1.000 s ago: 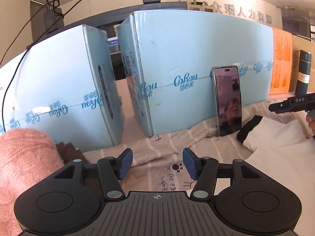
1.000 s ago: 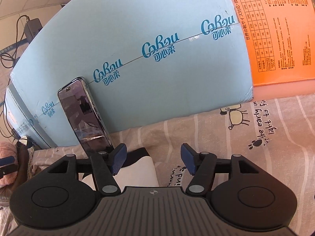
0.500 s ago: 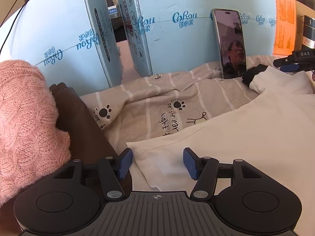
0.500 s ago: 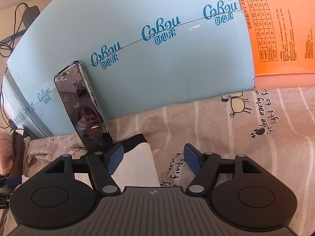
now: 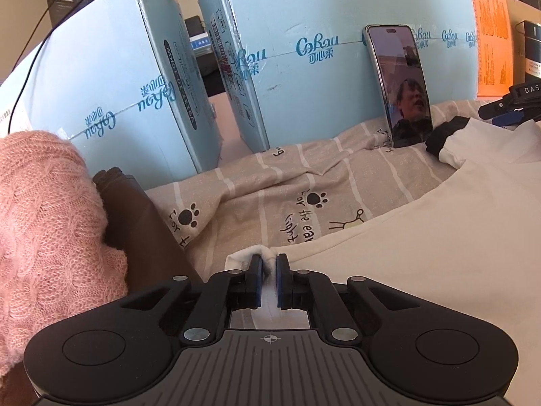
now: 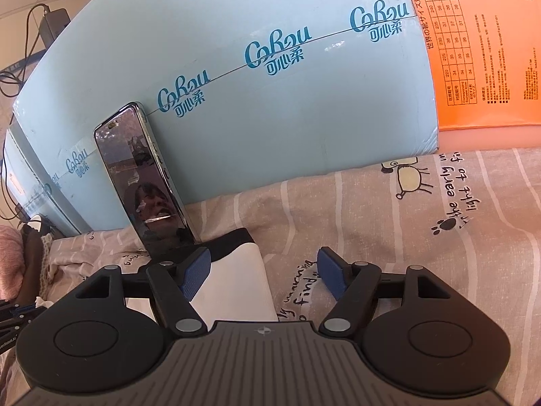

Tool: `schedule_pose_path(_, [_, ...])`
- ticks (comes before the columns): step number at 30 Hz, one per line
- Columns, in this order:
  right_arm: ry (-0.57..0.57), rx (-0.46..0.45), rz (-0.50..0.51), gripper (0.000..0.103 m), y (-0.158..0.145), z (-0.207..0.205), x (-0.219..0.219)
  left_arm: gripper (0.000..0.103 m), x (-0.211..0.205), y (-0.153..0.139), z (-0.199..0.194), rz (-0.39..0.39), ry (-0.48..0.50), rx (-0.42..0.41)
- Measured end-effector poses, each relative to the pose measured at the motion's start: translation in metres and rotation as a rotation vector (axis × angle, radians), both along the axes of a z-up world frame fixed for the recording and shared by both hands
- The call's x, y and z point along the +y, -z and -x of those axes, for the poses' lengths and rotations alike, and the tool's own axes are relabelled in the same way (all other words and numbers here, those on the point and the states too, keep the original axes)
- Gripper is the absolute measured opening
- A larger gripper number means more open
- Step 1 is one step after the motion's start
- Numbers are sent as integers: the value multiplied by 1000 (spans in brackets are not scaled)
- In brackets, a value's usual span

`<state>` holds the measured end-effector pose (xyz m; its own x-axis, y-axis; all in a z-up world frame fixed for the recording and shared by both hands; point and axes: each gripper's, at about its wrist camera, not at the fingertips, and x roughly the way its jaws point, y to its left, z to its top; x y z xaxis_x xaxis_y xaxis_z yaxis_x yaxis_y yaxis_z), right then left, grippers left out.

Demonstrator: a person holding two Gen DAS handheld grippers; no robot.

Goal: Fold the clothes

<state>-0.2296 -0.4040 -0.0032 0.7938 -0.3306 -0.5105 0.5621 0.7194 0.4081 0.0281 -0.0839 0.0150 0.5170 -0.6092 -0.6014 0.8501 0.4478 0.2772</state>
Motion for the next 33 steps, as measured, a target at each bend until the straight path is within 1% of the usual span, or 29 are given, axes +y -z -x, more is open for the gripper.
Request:
schedule_pose_path(2, [-1, -2, -3, 68, 0, 0, 0, 9, -2, 2, 0, -23, -17, -37])
schedule_pose_path(3, [-3, -1, -5, 68, 0, 0, 0, 15, -4, 2, 0, -35, -26, -55])
schedule_pose_path(5, [-5, -2, -8, 68, -1, 0, 0, 18, -6, 4, 0, -58, -43, -92])
schedule_pose_path(6, [-8, -4, -11, 69, -1, 1, 0, 20, -6, 1, 0, -53, -52, -100])
schedule_pose_path(8, [-16, -8, -19, 72, -2, 1, 0, 21, -6, -11, 2, -30, -74, -143])
schedule_pose_path(10, [-33, 1, -24, 75, -2, 0, 0, 29, -6, -24, 5, -6, -97, -190])
schedule_pose_path(12, [-46, 15, -24, 78, -1, -2, 1, 47, -6, -41, 7, 68, -93, -175])
schedule_pose_path(13, [-49, 24, -24, 78, -1, -3, 1, 50, -7, -48, 7, 103, -81, -146])
schedule_pose_path(14, [-53, 33, -24, 78, 0, -4, 2, 55, -12, -55, 9, 153, -44, -65])
schedule_pose_path(15, [-57, 40, -26, 78, 0, -5, 2, 56, -19, -58, 9, 192, -2, 37])
schedule_pose_path(17, [-69, 42, -34, 78, 1, -6, 2, 56, -42, -56, 8, 238, 70, 233])
schedule_pose_path(18, [-75, 43, -37, 78, 2, -6, 2, 56, -51, -51, 11, 235, 88, 264])
schedule_pose_path(22, [-87, 53, -51, 77, 3, -7, 2, 56, -87, -30, 27, 200, 147, 316])
schedule_pose_path(23, [-88, 55, -55, 76, 3, -7, 1, 56, -96, -25, 31, 191, 161, 329])
schedule_pose_path(25, [-89, 60, -62, 65, 2, -6, 0, 55, -114, -14, 39, 173, 191, 355])
schedule_pose_path(26, [-91, 59, -65, 54, 2, -5, 0, 55, -123, -9, 43, 165, 205, 368])
schedule_pose_path(27, [-96, 54, -68, 49, 3, -5, 0, 55, -131, -3, 47, 156, 220, 381])
schedule_pose_path(28, [-103, 48, -71, 39, 4, -5, 0, 55, -140, 2, 51, 147, 234, 394])
schedule_pose_path(29, [-110, 45, -70, 32, 4, -5, 0, 50, -149, 7, 55, 138, 249, 407])
schedule_pose_path(30, [-113, 45, -59, 26, 4, -6, 1, 34, -158, 13, 59, 129, 264, 420])
schedule_pose_path(31, [-112, 43, -43, 22, 3, -8, 2, 25, -160, 15, 63, 123, 267, 391])
schedule_pose_path(32, [-111, 41, -27, 14, 2, -9, 3, 16, -160, 16, 64, 125, 265, 366])
schedule_pose_path(33, [-109, 37, -10, 10, 1, -11, 4, 12, -159, 17, 64, 134, 266, 360])
